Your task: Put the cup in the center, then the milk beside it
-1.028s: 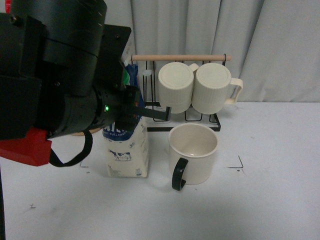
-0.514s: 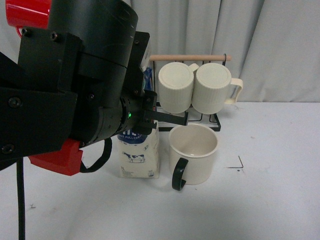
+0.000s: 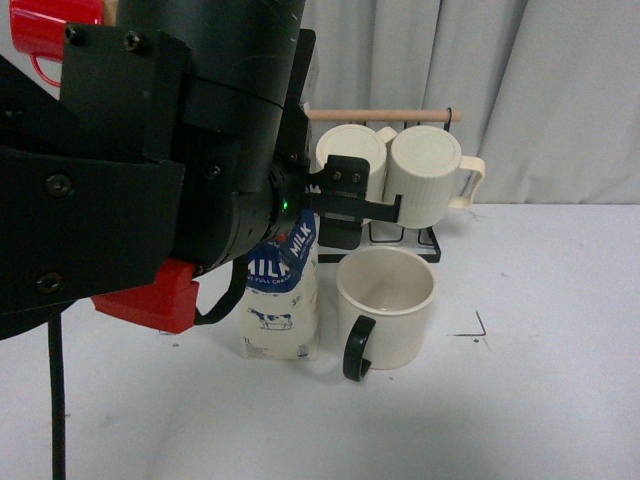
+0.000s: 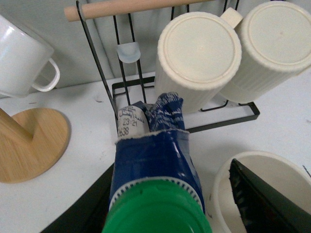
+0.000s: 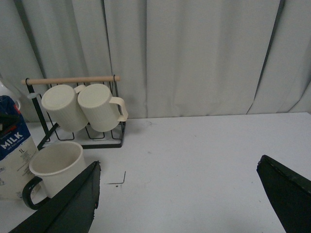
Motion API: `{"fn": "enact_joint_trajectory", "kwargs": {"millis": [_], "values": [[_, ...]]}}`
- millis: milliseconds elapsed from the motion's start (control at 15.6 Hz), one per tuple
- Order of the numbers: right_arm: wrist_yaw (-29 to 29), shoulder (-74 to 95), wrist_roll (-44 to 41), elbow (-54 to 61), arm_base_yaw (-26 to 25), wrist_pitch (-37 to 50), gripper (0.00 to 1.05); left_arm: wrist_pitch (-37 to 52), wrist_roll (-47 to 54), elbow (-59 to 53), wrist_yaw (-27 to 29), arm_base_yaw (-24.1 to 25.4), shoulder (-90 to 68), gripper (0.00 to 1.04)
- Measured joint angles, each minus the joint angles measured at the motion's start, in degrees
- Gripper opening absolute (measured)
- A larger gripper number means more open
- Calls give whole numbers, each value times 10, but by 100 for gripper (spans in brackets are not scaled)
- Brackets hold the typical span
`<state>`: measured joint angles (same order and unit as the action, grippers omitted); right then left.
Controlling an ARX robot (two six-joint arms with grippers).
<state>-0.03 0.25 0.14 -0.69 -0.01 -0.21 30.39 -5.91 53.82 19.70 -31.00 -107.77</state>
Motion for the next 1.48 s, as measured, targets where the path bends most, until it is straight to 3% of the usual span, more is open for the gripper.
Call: {"fn": "enact_joint_trajectory", "kwargs": {"millis": [193, 386, 578, 643, 707, 771, 1092, 1157, 1478], "values": [[0, 0, 0, 0, 0, 0, 98, -2, -43, -55, -42, -10, 88, 97], [0, 0, 0, 0, 0, 0, 98, 27, -67, -130, -61, -23, 216, 98], [0, 0, 0, 0, 0, 0, 98, -5, -79, -201, -76, 3, 327, 98], [0, 0, 0, 0, 0, 0, 98, 23, -66, -234, -47, 13, 363, 95], [0, 0, 0, 0, 0, 0, 98, 109, -20, -284, 28, 27, 395, 83], [0, 0, 0, 0, 0, 0, 98, 136, 12, -324, 47, 52, 428, 72], [0, 0, 0, 0, 0, 0, 98, 102, 49, -442, -47, 161, 572, 10], [0, 0, 0, 0, 0, 0, 98, 92, 48, -455, -61, 176, 596, 2], [0, 0, 0, 0, 0, 0, 98, 17, 50, -503, -123, 239, 716, 2]]}}
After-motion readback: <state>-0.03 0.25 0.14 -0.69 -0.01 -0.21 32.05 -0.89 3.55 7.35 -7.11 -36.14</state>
